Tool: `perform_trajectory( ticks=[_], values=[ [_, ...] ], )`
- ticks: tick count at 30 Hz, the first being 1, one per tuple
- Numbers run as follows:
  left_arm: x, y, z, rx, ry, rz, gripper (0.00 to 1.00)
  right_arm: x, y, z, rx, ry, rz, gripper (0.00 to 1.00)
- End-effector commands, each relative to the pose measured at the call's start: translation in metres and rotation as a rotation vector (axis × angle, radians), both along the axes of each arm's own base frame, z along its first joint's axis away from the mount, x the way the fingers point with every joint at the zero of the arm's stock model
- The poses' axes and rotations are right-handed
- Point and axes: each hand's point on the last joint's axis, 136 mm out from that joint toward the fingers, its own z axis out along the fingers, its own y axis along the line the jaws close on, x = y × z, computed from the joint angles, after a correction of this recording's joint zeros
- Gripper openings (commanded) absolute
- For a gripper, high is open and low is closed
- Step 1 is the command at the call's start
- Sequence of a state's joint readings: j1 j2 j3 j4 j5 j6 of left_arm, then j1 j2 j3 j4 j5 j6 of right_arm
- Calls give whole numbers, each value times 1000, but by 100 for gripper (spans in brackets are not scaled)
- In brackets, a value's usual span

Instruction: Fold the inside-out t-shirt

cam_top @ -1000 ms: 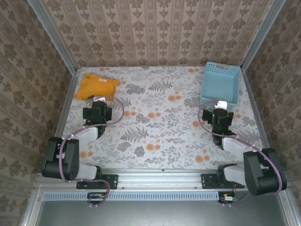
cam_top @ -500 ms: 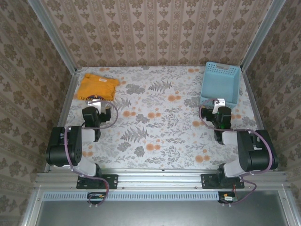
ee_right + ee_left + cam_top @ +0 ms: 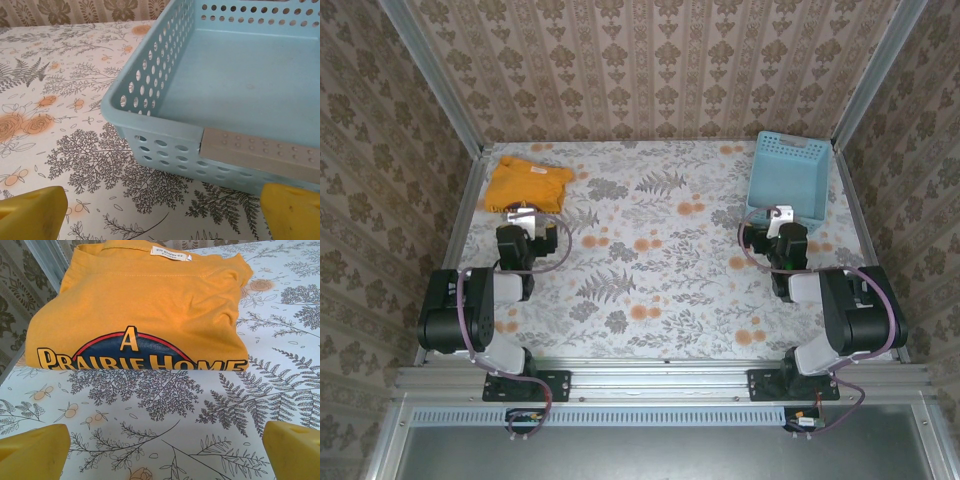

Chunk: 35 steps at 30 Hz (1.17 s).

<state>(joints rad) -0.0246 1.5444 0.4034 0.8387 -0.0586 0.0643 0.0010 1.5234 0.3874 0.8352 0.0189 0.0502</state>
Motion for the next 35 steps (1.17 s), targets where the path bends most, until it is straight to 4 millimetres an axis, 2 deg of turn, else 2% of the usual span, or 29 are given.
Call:
perform_trajectory(
  ticks=[1,35],
  values=[
    [3,-1,8,-19,-33,-6,100,7,-2,10,-20,-35,-10,100],
    [3,0,8,-20,-33,-2,100,7,-1,9,-22,-32,-9,100]
  ],
)
